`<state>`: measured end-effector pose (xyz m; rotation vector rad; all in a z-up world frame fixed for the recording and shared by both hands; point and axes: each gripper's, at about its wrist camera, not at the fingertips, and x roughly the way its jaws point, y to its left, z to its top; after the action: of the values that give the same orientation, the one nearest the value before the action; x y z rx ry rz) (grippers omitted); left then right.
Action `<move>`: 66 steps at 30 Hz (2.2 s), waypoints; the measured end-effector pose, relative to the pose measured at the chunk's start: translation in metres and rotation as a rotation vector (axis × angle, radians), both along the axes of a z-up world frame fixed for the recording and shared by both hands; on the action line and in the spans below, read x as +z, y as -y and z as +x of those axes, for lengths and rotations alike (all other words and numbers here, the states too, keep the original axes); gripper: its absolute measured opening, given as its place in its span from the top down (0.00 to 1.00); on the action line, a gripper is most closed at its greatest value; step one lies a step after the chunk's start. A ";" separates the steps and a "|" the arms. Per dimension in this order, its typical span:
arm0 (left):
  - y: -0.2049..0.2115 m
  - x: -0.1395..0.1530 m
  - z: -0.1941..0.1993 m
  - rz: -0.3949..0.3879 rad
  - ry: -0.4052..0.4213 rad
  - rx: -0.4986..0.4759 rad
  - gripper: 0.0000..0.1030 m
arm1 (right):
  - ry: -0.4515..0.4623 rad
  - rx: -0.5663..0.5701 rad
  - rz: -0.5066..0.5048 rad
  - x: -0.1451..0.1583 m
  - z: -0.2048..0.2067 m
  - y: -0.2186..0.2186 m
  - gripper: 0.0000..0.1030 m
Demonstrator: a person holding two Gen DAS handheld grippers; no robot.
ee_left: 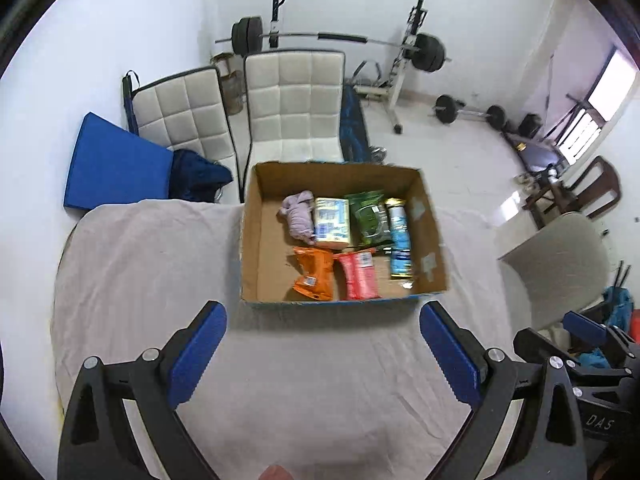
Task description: Organize soft objects
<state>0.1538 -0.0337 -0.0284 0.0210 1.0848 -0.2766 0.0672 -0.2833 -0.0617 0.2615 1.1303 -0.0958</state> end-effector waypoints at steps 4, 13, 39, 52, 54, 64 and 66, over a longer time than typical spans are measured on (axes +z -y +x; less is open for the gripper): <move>-0.004 0.030 -0.023 -0.024 0.043 0.017 0.04 | 0.054 -0.006 -0.002 0.038 -0.033 0.000 0.00; -0.016 0.072 -0.063 -0.052 0.110 0.039 0.04 | 0.128 -0.019 -0.017 0.094 -0.079 -0.001 0.00; -0.012 0.080 -0.072 0.028 0.207 0.064 0.00 | 0.235 -0.015 -0.150 0.117 -0.065 -0.017 0.00; -0.013 0.076 -0.068 0.032 0.211 0.079 0.00 | 0.254 -0.009 -0.162 0.123 -0.062 -0.019 0.00; -0.013 0.076 -0.069 0.034 0.212 0.081 0.00 | 0.255 -0.011 -0.165 0.123 -0.061 -0.018 0.00; -0.015 0.075 -0.068 0.050 0.212 0.095 0.00 | 0.251 -0.010 -0.169 0.122 -0.060 -0.018 0.00; -0.015 0.075 -0.069 0.055 0.215 0.098 0.00 | 0.253 -0.011 -0.169 0.123 -0.061 -0.019 0.00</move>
<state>0.0849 -0.0191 0.0466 0.0456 0.8771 -0.1518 0.0062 -0.2647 0.0613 0.1244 0.8637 -0.1626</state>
